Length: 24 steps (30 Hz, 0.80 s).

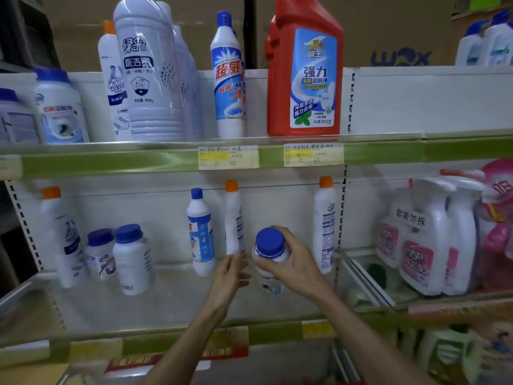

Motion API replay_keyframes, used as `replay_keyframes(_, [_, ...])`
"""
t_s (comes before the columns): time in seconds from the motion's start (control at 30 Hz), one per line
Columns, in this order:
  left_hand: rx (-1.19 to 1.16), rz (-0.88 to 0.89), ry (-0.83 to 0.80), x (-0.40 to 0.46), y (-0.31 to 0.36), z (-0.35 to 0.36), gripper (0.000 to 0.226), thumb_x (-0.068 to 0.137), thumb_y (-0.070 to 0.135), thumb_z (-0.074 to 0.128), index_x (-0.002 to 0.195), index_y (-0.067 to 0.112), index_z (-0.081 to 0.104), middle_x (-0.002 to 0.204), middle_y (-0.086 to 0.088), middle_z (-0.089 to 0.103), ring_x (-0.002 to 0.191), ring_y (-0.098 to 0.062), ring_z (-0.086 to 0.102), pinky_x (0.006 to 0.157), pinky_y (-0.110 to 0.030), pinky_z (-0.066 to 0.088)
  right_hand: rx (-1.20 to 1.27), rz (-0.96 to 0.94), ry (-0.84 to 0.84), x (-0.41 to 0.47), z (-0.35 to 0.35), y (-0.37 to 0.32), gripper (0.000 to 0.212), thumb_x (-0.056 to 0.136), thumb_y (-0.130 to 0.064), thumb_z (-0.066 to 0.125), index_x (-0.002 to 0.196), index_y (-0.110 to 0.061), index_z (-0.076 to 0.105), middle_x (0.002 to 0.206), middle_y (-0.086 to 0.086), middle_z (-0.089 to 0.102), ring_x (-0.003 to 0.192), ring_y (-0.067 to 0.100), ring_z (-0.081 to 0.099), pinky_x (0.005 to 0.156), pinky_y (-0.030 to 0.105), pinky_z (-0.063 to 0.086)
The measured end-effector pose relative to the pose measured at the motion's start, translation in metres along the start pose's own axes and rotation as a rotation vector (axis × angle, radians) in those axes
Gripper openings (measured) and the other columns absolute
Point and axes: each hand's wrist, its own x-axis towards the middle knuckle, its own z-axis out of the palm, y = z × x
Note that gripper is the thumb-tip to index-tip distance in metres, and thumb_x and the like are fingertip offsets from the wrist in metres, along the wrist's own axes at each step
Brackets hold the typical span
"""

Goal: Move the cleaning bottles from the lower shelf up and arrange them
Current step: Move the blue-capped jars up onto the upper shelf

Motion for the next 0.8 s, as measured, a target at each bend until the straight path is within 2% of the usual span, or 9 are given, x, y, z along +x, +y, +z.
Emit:
replay_keyframes(0.1, [-0.062, 0.019, -0.087, -0.012, 0.013, 0.002, 0.039, 0.107, 0.047, 0.035, 0.127, 0.029, 0.064, 0.119, -0.001, 0.074, 0.102, -0.015, 0.072, 0.095, -0.042, 0.057, 0.027, -0.11, -0.022, -0.015, -0.002, -0.03, 0.052, 0.079, -0.031, 0.086, 0.123, -0.028, 0.058, 0.112, -0.023, 0.065, 0.107, 0.006, 0.066, 0.088, 0.014, 0.051])
replay_keyframes(0.2, [-0.159, 0.057, -0.176, -0.026, 0.038, 0.01, 0.035, 0.108, 0.042, 0.038, 0.128, 0.033, 0.065, 0.122, -0.002, 0.074, 0.112, -0.021, 0.07, 0.099, -0.051, 0.054, 0.088, -0.174, 0.004, -0.021, -0.01, -0.066, 0.053, 0.076, -0.031, 0.085, 0.122, -0.029, 0.059, 0.111, -0.019, 0.068, 0.106, 0.01, 0.068, 0.087, 0.017, 0.054])
replay_keyframes(0.3, [-0.377, 0.099, -0.266, -0.043, 0.069, 0.021, 0.037, 0.109, 0.04, 0.034, 0.127, 0.031, 0.066, 0.124, -0.008, 0.072, 0.114, -0.028, 0.069, 0.091, -0.048, 0.059, 0.15, -0.169, 0.03, -0.017, -0.024, -0.106, 0.046, 0.072, -0.035, 0.083, 0.114, -0.032, 0.063, 0.103, -0.021, 0.072, 0.097, 0.004, 0.071, 0.08, 0.015, 0.054])
replay_keyframes(0.37, [-0.543, 0.062, -0.335, -0.051, 0.096, 0.025, 0.045, 0.109, 0.04, 0.026, 0.129, 0.032, 0.065, 0.127, -0.011, 0.07, 0.112, -0.032, 0.068, 0.083, -0.052, 0.06, 0.194, -0.159, 0.056, -0.008, -0.036, -0.134, 0.045, 0.07, -0.037, 0.081, 0.111, -0.029, 0.065, 0.1, -0.019, 0.074, 0.092, 0.005, 0.072, 0.077, 0.017, 0.056])
replay_keyframes(0.47, [-0.678, -0.005, -0.42, -0.055, 0.139, 0.026, 0.052, 0.109, 0.047, 0.021, 0.131, 0.03, 0.065, 0.132, -0.014, 0.067, 0.113, -0.036, 0.067, 0.083, -0.055, 0.059, 0.267, -0.162, 0.111, 0.014, -0.056, -0.175, 0.039, 0.07, -0.035, 0.08, 0.106, -0.03, 0.068, 0.097, -0.013, 0.075, 0.089, 0.007, 0.072, 0.075, 0.021, 0.056])
replay_keyframes(0.53, [-0.702, -0.027, -0.463, -0.056, 0.171, 0.024, 0.054, 0.103, 0.056, 0.032, 0.132, 0.025, 0.065, 0.13, -0.015, 0.067, 0.108, -0.036, 0.069, 0.081, -0.053, 0.059, 0.307, -0.161, 0.144, 0.032, -0.067, -0.202, 0.031, 0.07, -0.034, 0.08, 0.1, -0.037, 0.072, 0.094, -0.013, 0.076, 0.085, 0.005, 0.071, 0.074, 0.018, 0.054])
replay_keyframes(0.6, [-0.703, -0.038, -0.518, -0.055, 0.202, 0.022, 0.063, 0.094, 0.064, 0.043, 0.131, 0.018, 0.065, 0.124, -0.018, 0.069, 0.094, -0.037, 0.072, 0.073, -0.05, 0.06, 0.349, -0.133, 0.155, 0.051, -0.076, -0.228, 0.028, 0.069, -0.034, 0.081, 0.095, -0.04, 0.074, 0.092, -0.011, 0.076, 0.083, 0.006, 0.071, 0.073, 0.02, 0.055])
replay_keyframes(0.7, [-0.7, -0.032, -0.573, -0.051, 0.243, 0.019, 0.07, 0.094, 0.066, 0.037, 0.124, 0.012, 0.07, 0.111, -0.019, 0.072, 0.078, -0.036, 0.072, 0.066, -0.044, 0.06, 0.387, -0.085, 0.123, 0.083, -0.087, -0.26, 0.026, 0.069, -0.036, 0.081, 0.094, -0.035, 0.075, 0.092, -0.005, 0.077, 0.083, 0.012, 0.072, 0.072, 0.025, 0.056])
replay_keyframes(0.8, [-0.716, 0.005, -0.525, -0.044, 0.276, 0.016, 0.07, 0.096, 0.063, 0.036, 0.125, 0.007, 0.067, 0.106, -0.02, 0.07, 0.072, -0.033, 0.067, 0.058, -0.04, 0.058, 0.415, -0.026, 0.1, 0.111, -0.093, -0.282, 0.032, 0.068, -0.04, 0.081, 0.097, -0.029, 0.074, 0.093, -0.001, 0.079, 0.083, 0.014, 0.074, 0.071, 0.026, 0.057])
